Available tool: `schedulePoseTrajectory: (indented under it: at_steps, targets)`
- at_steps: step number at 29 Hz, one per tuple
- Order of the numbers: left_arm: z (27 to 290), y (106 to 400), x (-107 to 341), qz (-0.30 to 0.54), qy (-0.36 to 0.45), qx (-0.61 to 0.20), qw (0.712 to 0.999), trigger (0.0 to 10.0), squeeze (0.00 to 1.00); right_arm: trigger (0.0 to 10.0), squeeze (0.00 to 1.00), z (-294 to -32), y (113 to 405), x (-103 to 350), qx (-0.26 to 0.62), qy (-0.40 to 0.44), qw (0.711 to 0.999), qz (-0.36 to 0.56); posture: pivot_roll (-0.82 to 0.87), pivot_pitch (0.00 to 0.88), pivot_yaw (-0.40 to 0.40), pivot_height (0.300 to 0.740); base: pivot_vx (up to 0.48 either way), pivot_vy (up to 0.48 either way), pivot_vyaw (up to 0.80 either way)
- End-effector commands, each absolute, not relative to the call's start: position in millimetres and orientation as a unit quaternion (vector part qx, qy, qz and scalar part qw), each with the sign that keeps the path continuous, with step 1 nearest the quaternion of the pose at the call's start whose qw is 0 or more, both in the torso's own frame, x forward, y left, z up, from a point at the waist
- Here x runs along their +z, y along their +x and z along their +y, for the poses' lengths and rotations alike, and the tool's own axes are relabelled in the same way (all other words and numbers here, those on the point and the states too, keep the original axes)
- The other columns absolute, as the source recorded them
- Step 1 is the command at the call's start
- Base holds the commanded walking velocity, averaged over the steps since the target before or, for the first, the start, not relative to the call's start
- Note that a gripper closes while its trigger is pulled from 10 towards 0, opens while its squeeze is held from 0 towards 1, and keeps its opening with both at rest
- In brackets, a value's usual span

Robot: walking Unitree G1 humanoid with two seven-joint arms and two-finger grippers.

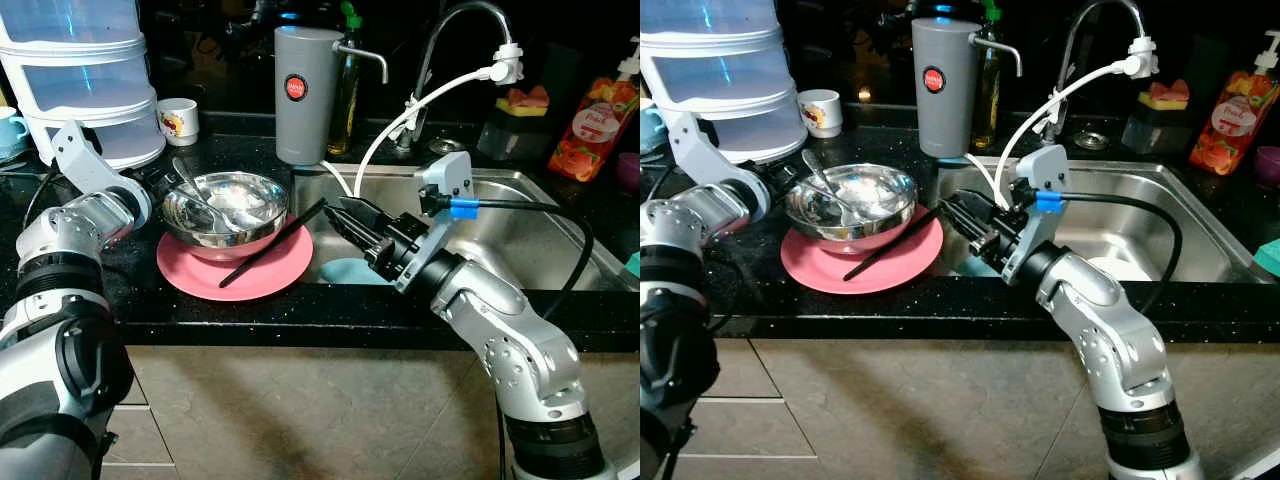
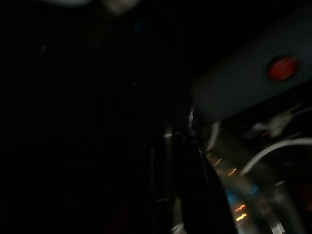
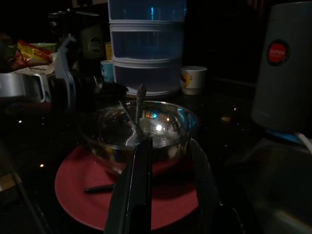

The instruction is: Kitchen organization

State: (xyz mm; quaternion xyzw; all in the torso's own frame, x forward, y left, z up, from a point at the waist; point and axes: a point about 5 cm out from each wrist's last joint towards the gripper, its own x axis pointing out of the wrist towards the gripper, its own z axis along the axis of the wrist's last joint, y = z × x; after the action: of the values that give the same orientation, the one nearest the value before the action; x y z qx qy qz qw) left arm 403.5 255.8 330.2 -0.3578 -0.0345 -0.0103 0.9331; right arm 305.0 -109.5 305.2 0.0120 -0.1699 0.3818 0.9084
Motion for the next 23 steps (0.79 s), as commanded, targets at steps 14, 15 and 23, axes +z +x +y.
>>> schedulePoseTrajectory:
  at_steps: [14, 15, 23]
  targets:
    - [251, 399, 367, -0.098, -0.211, -0.003, 0.973, 10.0, 0.00, 10.0, 0.00, -110, 303, 310, 0.376, 0.015, 0.909, -0.179, 0.09, 0.141, -0.059, 0.740, 0.000, 0.000, 0.00]
    - [250, 397, 371, -0.108, -0.188, 0.000, 0.976, 10.0, 0.00, 10.0, 0.00, -111, 304, 310, 0.375, 0.015, 0.909, -0.179, 0.09, 0.141, -0.059, 0.740, 0.000, 0.000, 0.00]
    - [235, 376, 411, -0.195, -0.106, -0.068, 0.973, 10.0, 0.00, 10.0, 0.00, -112, 306, 309, 0.366, 0.019, 0.913, -0.179, 0.09, 0.141, -0.059, 0.740, 0.000, 0.000, 0.00]
